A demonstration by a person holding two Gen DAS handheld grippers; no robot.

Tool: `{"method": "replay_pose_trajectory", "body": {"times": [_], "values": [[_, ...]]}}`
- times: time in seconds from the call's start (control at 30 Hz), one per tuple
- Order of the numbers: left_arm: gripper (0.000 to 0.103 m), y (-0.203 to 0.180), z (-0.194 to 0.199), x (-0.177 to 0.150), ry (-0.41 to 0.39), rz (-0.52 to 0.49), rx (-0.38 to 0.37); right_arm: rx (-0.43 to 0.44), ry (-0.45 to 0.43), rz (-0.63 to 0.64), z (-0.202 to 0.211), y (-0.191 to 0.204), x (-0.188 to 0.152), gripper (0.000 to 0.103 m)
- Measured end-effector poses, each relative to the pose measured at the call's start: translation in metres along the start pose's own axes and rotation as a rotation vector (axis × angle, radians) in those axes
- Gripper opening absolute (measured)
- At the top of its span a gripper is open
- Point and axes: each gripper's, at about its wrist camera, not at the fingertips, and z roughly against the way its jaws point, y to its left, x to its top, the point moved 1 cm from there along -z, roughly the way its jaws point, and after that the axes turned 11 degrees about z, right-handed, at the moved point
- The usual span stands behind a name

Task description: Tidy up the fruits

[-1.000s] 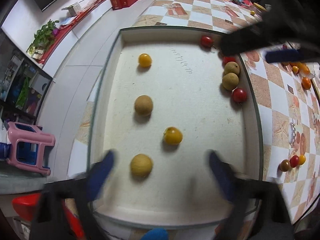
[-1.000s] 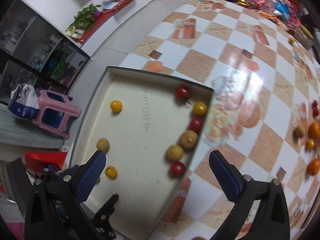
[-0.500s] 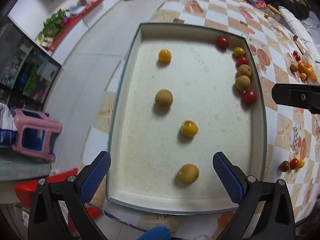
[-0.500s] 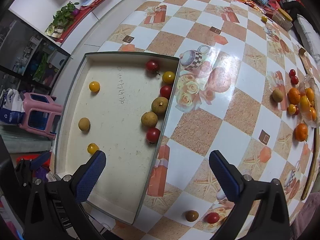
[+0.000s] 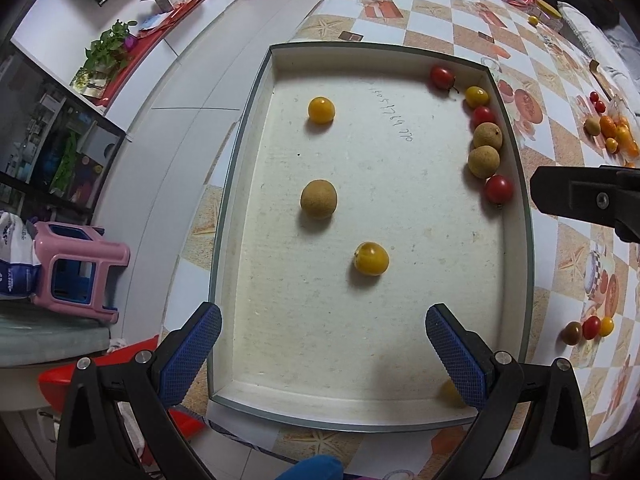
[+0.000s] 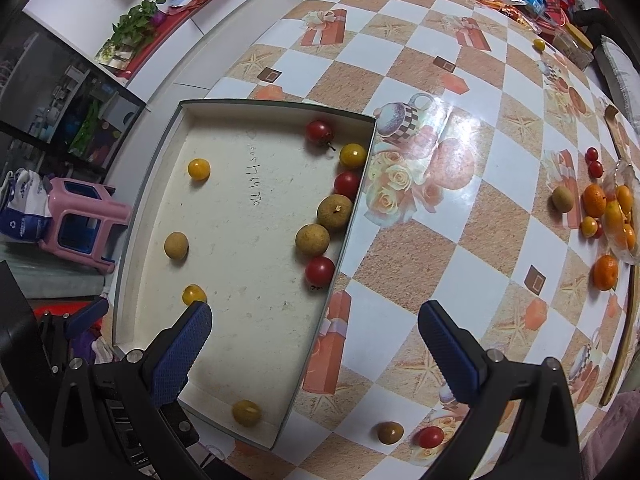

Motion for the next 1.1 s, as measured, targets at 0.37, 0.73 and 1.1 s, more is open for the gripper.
{"method": "replay_pose_trajectory", "body": {"times": [0.37, 0.73, 1.1], "values": [[0.103, -0.0012, 0.0004, -0.0001, -0.007, -0.004, 0.007, 0.002, -0.002, 0.002, -0.0004, 0.0028, -0.0003, 0.103], [0.103, -0.0038, 0.0002, -0.0012, -0.012, -0.013, 0.016, 0.005, 0.001, 0.004, -0.0024, 0.0058, -0.0003, 0.103], [0.103, -0.0018, 0.0001, 0.0007, -0.003, -0.001, 0.005, -0.017, 0.008, 0.027, -0.0048, 0.0075, -0.0007, 0.103]]}}
